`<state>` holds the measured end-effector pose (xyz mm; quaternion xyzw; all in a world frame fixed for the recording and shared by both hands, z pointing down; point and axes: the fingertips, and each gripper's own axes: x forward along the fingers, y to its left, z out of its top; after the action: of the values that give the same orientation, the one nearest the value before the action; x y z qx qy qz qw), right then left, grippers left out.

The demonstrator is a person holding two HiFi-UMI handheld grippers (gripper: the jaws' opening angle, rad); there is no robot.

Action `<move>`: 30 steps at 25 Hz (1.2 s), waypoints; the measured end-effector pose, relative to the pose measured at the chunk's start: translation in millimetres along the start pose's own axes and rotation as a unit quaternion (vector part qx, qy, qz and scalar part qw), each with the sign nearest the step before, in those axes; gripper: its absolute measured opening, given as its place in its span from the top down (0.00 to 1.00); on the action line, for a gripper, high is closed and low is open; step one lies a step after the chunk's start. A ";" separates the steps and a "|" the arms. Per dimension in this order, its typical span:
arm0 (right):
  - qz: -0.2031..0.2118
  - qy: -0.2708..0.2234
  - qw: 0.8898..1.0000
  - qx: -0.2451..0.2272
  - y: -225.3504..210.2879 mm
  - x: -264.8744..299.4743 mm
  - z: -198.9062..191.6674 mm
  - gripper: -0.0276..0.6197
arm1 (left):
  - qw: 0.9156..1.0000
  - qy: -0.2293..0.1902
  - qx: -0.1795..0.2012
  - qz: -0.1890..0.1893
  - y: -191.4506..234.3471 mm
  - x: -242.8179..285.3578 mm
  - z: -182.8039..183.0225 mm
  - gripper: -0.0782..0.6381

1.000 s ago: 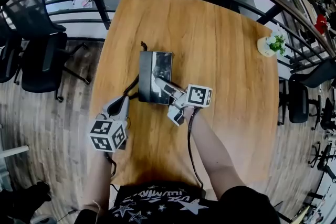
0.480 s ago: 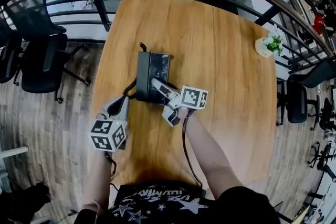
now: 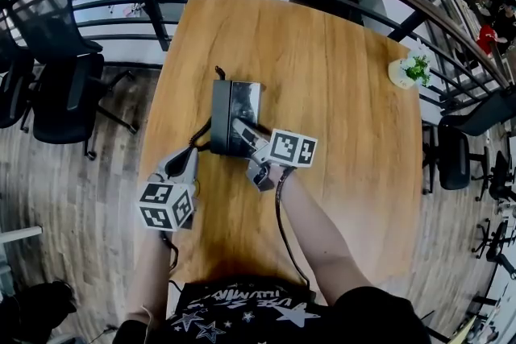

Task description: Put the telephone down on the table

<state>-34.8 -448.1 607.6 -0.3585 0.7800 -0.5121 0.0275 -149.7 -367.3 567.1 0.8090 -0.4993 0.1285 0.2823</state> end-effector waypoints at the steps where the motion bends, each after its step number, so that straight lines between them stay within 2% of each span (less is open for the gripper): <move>1: -0.008 0.001 1.000 -0.002 -1.8 -0.9 0.2 0.64 | 1.000 0.000 0.000 0.000 -0.3 -0.6 0.0 0.89; 6: -0.043 0.006 0.999 -0.011 -9.4 -3.8 -1.4 0.57 | 1.000 -0.002 0.001 0.000 0.3 -4.7 -0.5 0.89; 12: -0.068 0.014 0.997 -0.018 -16.2 -9.1 -0.1 0.55 | 1.000 -0.004 0.003 -0.004 -3.9 -6.4 -0.4 0.89; 21: -0.080 0.019 0.997 -0.004 -28.4 -12.9 -3.9 0.50 | 1.000 -0.005 0.003 -0.007 -9.0 -11.2 -1.5 0.89; 30: -0.097 0.024 0.995 -0.019 -28.9 -25.0 -5.6 0.53 | 1.000 -0.010 0.010 -0.007 -22.4 -23.0 -2.2 0.89</move>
<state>-3.2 -435.4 625.8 -0.4206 0.7514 -0.5061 -0.0476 -140.6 -341.4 550.3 0.8167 -0.4950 0.1231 0.2698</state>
